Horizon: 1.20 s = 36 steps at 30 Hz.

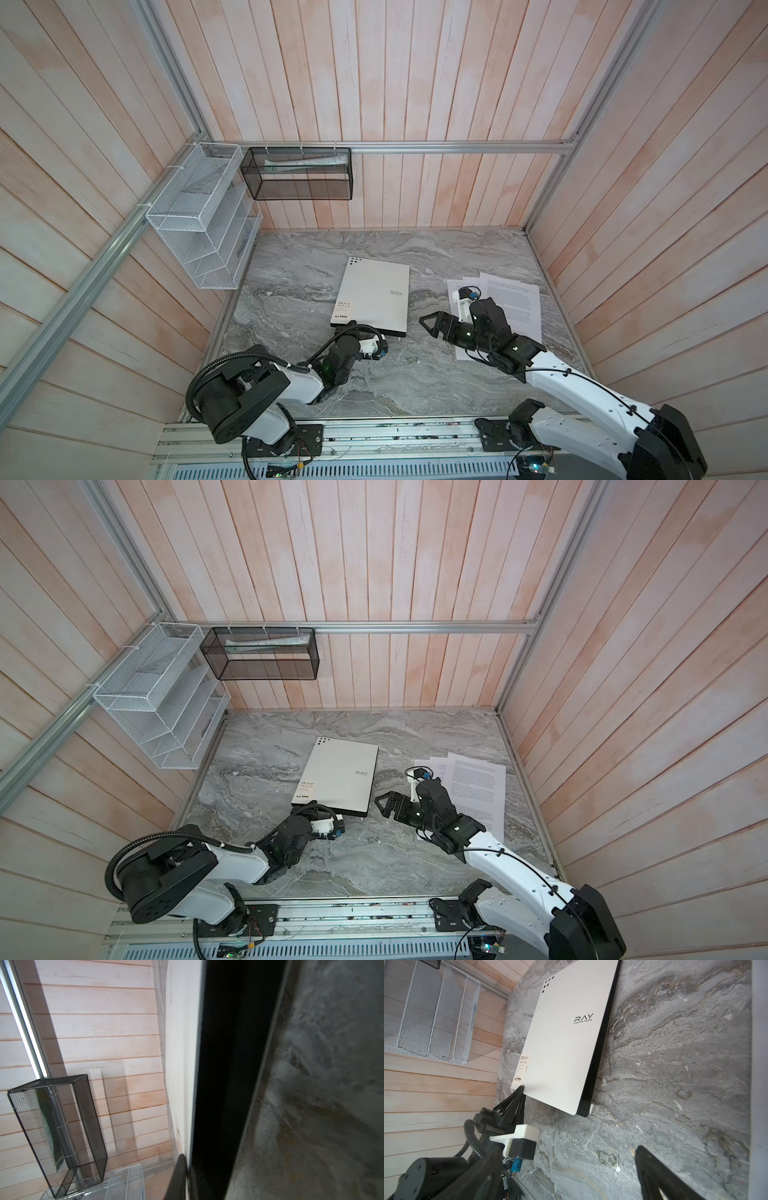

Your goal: Put the files into the folder

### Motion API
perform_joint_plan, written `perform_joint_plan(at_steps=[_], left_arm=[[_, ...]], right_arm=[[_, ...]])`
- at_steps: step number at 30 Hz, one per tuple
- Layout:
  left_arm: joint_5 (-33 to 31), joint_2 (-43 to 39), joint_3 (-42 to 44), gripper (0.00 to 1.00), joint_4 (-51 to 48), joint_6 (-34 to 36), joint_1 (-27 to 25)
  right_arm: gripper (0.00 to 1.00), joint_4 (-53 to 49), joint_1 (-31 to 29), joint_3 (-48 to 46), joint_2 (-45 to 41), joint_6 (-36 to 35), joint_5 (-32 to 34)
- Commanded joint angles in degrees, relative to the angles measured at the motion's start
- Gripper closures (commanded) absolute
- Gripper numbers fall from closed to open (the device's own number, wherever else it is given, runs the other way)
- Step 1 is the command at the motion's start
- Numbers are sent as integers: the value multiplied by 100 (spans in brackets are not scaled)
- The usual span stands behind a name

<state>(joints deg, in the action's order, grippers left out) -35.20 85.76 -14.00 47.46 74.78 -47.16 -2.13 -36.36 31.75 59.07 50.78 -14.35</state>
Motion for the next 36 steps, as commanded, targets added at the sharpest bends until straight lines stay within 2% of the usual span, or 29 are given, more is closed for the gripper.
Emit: perform_joint_plan(at_steps=[1,14,21,36], left_arm=[[-153,99,-41,96,289,-94,11],[-249,144,-187,97,162,-352,33],[-259,134,-217,97,141,-426,33],[-281,136,-215,97,120,-531,32]], right_arm=[[2,274,-29,27,424,-81,-347],[3,1496,19,642,1951,-106,-940],[3,1633,168,977,2759,-68,-1419],[8,2448,224,1361,3638,-51,-1970]])
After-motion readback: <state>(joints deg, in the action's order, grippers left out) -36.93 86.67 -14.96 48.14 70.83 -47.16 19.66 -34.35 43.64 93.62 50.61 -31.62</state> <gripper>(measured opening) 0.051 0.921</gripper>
